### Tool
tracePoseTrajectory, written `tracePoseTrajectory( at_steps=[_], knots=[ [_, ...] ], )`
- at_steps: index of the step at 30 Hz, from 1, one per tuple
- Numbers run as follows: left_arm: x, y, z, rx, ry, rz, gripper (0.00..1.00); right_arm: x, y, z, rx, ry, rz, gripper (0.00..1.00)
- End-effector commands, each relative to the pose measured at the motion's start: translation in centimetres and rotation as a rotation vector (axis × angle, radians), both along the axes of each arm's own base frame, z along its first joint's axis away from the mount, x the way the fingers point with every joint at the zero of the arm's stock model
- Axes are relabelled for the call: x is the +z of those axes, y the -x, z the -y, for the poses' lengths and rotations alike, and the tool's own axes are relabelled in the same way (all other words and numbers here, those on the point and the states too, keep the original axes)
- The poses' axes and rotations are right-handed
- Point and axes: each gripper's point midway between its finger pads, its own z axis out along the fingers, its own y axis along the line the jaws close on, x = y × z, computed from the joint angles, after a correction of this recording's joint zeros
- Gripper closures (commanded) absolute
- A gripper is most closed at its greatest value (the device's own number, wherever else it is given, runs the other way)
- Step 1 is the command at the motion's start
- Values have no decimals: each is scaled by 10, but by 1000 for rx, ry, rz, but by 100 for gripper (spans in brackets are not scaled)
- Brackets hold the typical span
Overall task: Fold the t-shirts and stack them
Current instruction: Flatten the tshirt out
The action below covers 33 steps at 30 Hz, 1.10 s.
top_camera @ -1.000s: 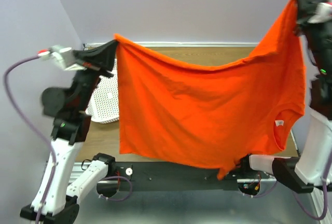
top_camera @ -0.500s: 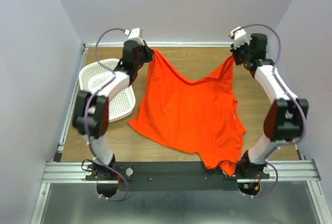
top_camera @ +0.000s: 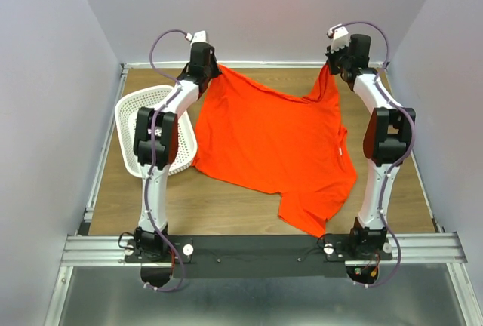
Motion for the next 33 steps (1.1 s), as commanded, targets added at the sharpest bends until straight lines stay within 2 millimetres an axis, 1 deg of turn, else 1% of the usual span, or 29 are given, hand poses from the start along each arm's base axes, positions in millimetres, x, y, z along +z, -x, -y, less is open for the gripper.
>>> tracePoseTrajectory(
  at_steps=[1, 3, 4, 5, 6, 7, 8, 9, 10, 11, 12, 13, 14, 15, 16, 17, 18, 20, 21, 22, 23, 24, 25, 26, 27, 28, 30, 32, 33],
  knots=[
    [9, 1, -16, 23, 14, 24, 100, 28, -13, -8, 10, -76, 72, 99],
    [29, 6, -7, -39, 36, 71, 100, 37, -12, -8, 2, -83, 82, 99],
    [47, 7, 2, -91, 56, 130, 100, 59, -5, -3, -4, -85, 113, 100],
    [69, 21, 13, -165, 79, 169, 100, 73, 0, 5, -9, -90, 129, 99],
    [96, 27, 17, -192, 94, 249, 100, 98, 8, 5, -3, -92, 167, 99],
    [116, 37, 20, -212, 101, 298, 100, 148, 26, 3, 9, -97, 245, 99],
    [148, 62, 20, -229, 114, 357, 100, 174, 41, -2, 27, -111, 279, 100],
    [176, 75, 18, -233, 127, 429, 100, 198, 56, -5, 40, -116, 305, 99],
    [200, 90, 16, -235, 140, 481, 100, 257, 88, -7, 58, -123, 402, 99],
    [235, 126, 6, -225, 165, 551, 100, 285, 106, -12, 78, -136, 442, 100],
    [256, 146, 2, -222, 183, 604, 100, 310, 124, -14, 89, -142, 478, 99],
    [283, 169, -4, -217, 202, 682, 100, 332, 146, -16, 98, -148, 503, 99],
    [284, 188, -9, -211, 210, 694, 100, 370, 180, -19, 114, -153, 575, 100],
    [331, 233, -17, -218, 235, 809, 100, 396, 205, -20, 118, -164, 611, 99],
    [347, 255, -21, -216, 245, 852, 100, 417, 225, -21, 123, -167, 653, 99],
    [351, 273, -23, -214, 257, 872, 100, 433, 243, -22, 127, -177, 682, 99],
    [382, 314, -29, -230, 291, 956, 100, 468, 283, -24, 139, -186, 752, 99],
    [398, 348, -31, -257, 326, 1005, 100, 495, 318, -25, 142, -198, 806, 99],
    [413, 376, -33, -281, 354, 1045, 100, 521, 351, -26, 149, -207, 869, 99],
    [421, 389, -35, -290, 370, 1066, 100, 530, 365, -24, 142, -210, 896, 99],
    [432, 407, -40, -298, 382, 1100, 100, 543, 384, -23, 137, -216, 934, 99],
    [436, 415, -40, -309, 394, 1110, 100, 550, 392, -21, 126, -214, 955, 99],
    [442, 423, -41, -316, 406, 1113, 100, 565, 414, -17, 104, -217, 1005, 99],
    [447, 431, -42, -325, 413, 1124, 100, 572, 424, -15, 92, -210, 1028, 99],
    [450, 435, -43, -332, 417, 1129, 100, 574, 430, -13, 83, -208, 1034, 99],
    [450, 437, -42, -341, 420, 1126, 100, 584, 445, -12, 78, -207, 1073, 99],
    [453, 439, -39, -361, 430, 1121, 100, 589, 455, -8, 53, -197, 1097, 99],
    [452, 435, -34, -377, 436, 1105, 100, 591, 455, -2, 18, -202, 1103, 99],
    [448, 427, -30, -379, 435, 1087, 100, 590, 453, 1, 1, -189, 1103, 99]
  ],
)
